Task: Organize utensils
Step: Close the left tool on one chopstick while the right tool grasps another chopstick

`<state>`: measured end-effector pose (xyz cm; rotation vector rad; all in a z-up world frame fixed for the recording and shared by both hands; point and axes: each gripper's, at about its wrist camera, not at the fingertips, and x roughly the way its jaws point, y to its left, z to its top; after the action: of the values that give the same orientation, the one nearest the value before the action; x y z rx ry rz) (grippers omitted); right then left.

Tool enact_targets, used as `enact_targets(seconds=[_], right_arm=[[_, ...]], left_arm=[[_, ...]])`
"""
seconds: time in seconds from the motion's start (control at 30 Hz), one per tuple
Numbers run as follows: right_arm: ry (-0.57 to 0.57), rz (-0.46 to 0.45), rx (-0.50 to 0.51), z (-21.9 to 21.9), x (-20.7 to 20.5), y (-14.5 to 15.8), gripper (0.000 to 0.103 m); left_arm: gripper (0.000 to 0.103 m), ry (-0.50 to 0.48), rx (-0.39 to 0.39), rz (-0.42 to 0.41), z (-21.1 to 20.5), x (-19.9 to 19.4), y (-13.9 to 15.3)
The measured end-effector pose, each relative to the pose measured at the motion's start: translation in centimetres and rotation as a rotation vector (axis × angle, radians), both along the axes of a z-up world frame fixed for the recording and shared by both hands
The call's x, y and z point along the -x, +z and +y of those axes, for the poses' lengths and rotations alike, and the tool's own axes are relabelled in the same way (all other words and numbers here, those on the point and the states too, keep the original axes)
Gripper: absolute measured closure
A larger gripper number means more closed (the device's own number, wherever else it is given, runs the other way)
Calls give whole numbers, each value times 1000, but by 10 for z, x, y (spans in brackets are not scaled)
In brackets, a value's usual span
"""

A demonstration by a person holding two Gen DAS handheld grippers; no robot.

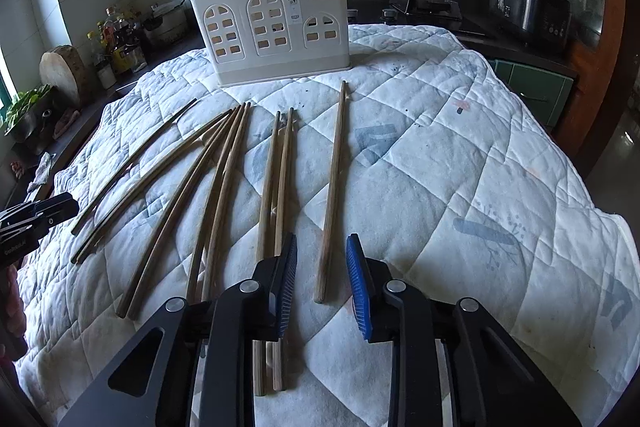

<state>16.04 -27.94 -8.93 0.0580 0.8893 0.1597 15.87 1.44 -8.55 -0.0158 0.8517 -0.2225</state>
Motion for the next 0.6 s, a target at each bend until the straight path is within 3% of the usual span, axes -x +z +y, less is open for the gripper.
enact_targets(seconds=[0.23, 0.33, 0.37, 0.5, 0.6], right_arm=[[-4, 19, -1, 1, -8, -8, 94], [-8, 25, -4, 0, -9, -11, 95], [-9, 24, -5, 0, -9, -11, 95], [-9, 28, 1, 1, -10, -12, 95], [-9, 31, 4, 2, -11, -12, 95]], left_arm=[[71, -16, 4, 23, -2, -10, -9], [72, -20, 1, 28, -3, -13, -12], [78, -22, 6, 32, -3, -14, -13], [86, -11, 22, 47, 0, -19, -17], [86, -1, 39, 63, 4, -21, -22]])
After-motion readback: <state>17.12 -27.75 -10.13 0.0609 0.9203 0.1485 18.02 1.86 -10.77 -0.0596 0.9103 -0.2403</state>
